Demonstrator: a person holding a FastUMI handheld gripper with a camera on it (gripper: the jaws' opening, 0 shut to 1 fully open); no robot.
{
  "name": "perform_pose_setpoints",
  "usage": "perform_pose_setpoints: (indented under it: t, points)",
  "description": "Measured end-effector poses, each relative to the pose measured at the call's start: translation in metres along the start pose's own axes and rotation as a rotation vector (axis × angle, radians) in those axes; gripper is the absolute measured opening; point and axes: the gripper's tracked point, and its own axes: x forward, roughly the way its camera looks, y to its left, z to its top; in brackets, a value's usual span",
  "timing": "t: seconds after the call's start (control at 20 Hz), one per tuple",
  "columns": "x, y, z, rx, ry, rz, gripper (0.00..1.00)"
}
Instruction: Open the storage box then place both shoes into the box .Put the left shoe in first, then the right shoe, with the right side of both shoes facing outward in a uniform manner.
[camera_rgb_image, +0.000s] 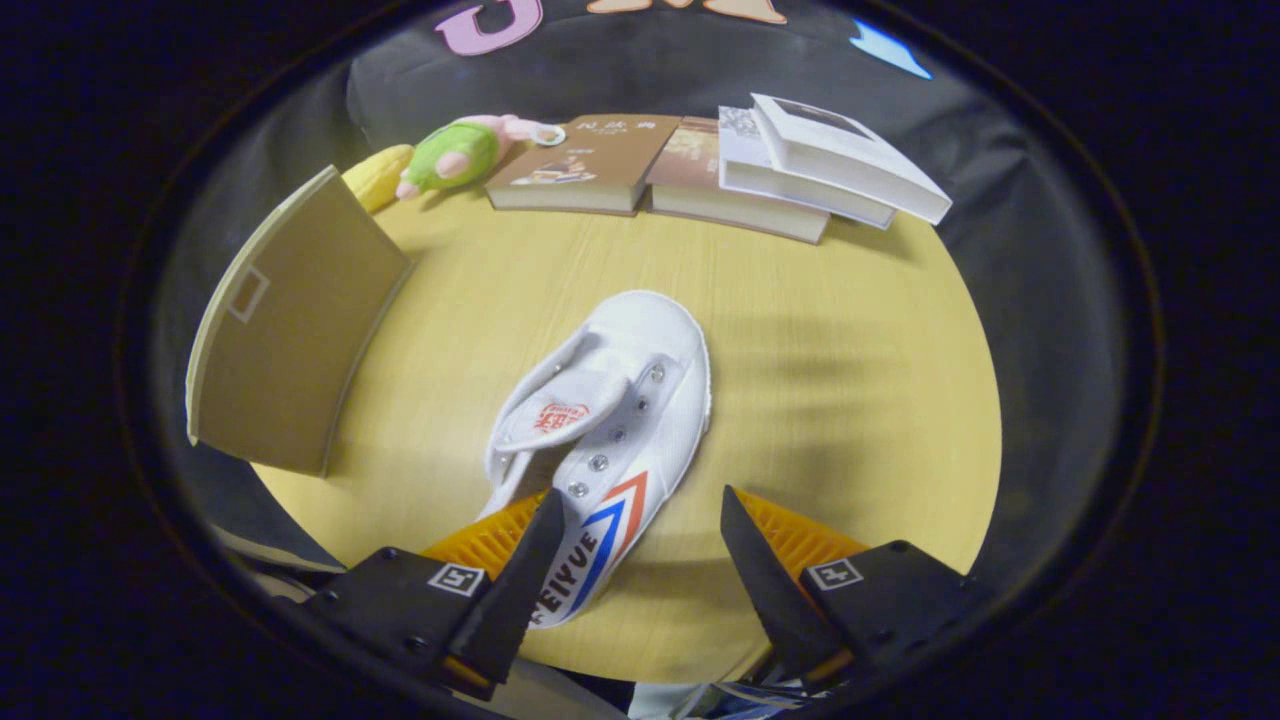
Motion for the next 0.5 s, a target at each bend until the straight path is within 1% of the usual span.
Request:
perform_pose_setpoints:
  t: [0.15,0.25,0.35,0.5]
  points:
    - [0.007,0.006,-0.006,0.043,0.041,0.012,0.80]
    - [0.008,0.015,-0.007,0.080,0.057,0.041,0.66]
    - [0.007,0.014,-0.008,0.095,0.076,0.039,0.52]
    - [0.011,0.012,-0.018,0.172,0.103,0.047,0.31]
